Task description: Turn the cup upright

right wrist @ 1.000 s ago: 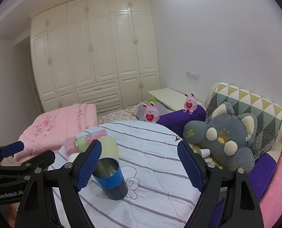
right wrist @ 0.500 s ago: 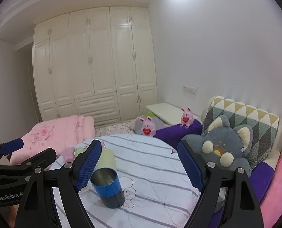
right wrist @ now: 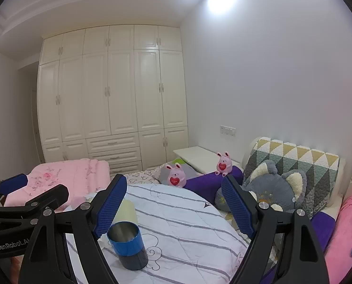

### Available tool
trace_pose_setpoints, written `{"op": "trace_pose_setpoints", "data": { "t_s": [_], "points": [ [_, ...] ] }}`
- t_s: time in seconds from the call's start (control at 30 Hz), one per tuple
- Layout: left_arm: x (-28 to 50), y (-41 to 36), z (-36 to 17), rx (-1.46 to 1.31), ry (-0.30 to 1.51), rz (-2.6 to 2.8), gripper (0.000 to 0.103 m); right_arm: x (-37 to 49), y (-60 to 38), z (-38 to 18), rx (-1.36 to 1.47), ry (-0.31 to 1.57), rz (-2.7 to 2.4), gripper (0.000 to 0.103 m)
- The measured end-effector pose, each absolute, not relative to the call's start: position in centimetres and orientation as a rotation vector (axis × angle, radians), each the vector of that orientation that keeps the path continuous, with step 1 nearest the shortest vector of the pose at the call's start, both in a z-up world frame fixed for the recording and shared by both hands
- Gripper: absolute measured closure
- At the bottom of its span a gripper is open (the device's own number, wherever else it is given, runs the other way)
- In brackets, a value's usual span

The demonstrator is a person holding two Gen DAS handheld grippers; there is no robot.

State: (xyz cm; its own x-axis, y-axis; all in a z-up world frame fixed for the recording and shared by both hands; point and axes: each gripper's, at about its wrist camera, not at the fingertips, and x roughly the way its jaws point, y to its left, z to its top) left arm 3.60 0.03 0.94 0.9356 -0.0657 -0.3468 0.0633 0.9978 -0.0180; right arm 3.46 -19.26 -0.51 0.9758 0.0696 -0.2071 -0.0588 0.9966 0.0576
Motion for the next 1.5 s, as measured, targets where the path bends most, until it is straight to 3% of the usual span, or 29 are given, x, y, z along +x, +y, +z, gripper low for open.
{"op": "trace_pose_setpoints", "data": {
  "t_s": [1.5],
  "points": [
    [4.3,0.9,-0.2,-0.002,0.387,-0.058,0.000,4.7,-18.8,-1.7,0.048,0.292,0.071,0.020]
  ]
}}
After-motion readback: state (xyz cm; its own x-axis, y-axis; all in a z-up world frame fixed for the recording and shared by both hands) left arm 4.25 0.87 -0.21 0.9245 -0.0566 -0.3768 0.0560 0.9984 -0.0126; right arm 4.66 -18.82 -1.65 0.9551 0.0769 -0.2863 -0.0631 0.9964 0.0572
